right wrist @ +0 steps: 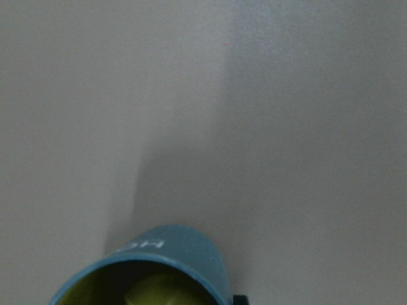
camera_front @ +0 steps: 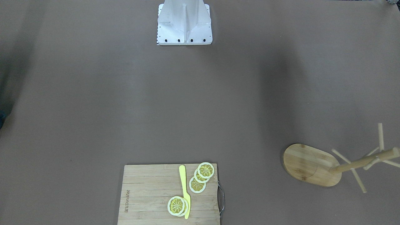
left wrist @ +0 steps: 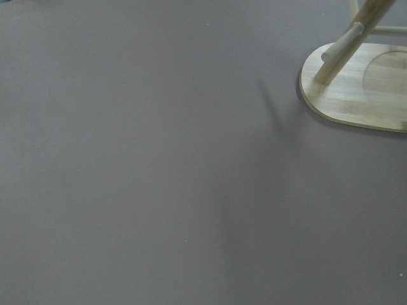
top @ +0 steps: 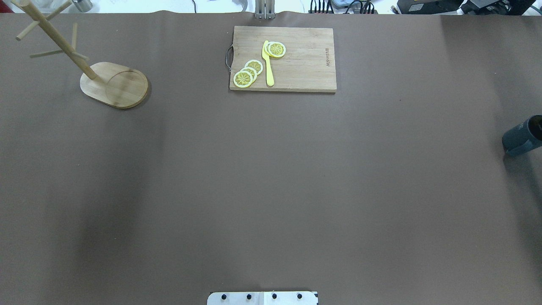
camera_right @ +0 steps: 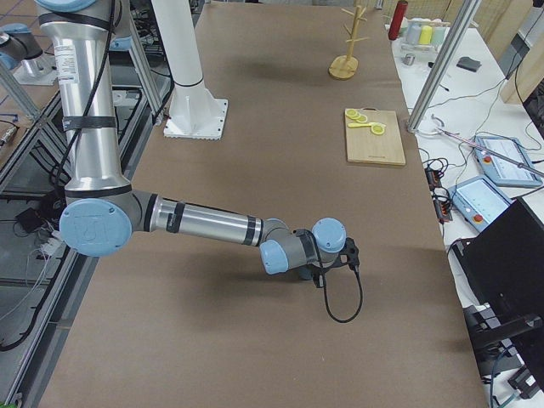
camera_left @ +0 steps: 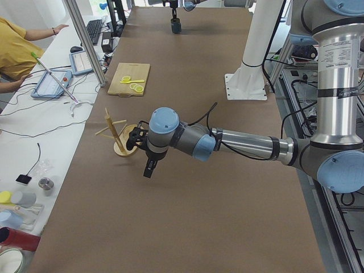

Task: Hang cup on storage rack
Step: 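Carry the blue mug with the right gripper and lower it onto the table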

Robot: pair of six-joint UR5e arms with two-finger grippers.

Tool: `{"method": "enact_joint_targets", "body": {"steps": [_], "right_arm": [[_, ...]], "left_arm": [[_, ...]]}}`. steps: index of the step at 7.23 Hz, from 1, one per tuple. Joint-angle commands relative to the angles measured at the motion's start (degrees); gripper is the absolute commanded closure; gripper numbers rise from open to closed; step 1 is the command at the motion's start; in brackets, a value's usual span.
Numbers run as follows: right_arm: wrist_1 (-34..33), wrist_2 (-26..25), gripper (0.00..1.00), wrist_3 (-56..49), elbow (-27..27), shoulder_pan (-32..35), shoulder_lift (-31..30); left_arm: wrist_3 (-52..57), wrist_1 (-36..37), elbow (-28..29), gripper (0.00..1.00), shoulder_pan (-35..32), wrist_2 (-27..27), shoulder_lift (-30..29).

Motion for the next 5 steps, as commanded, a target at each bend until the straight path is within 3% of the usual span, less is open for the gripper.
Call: {"method": "enact_joint_targets", "body": {"steps": [1, 3, 4, 5], "right_arm": [[-0.5, 2.27, 1.0, 14.16, 10.37, -0.65, 0.06], [-0.24, 0.26, 1.0, 34.73, 21.27, -11.06, 1.11], [-0.24, -2.01, 1.0, 44.22, 24.1, -16.16, 4.42], [-0.32, -7.69, 1.0, 54.58, 26.05, -23.0, 9.24]], "left_arm": [[-0.05, -3.44, 0.37, 0.02, 0.15, -0.95, 1.85], [-0.13, -6.96, 1.68, 0.02, 0.16, -0.86, 2.4], [-0.13, -6.89, 2.12, 0.02, 0.16, -0.86, 2.4], [-0.13, -6.97, 2.74, 0.02, 0.16, -0.86, 2.31]]}}
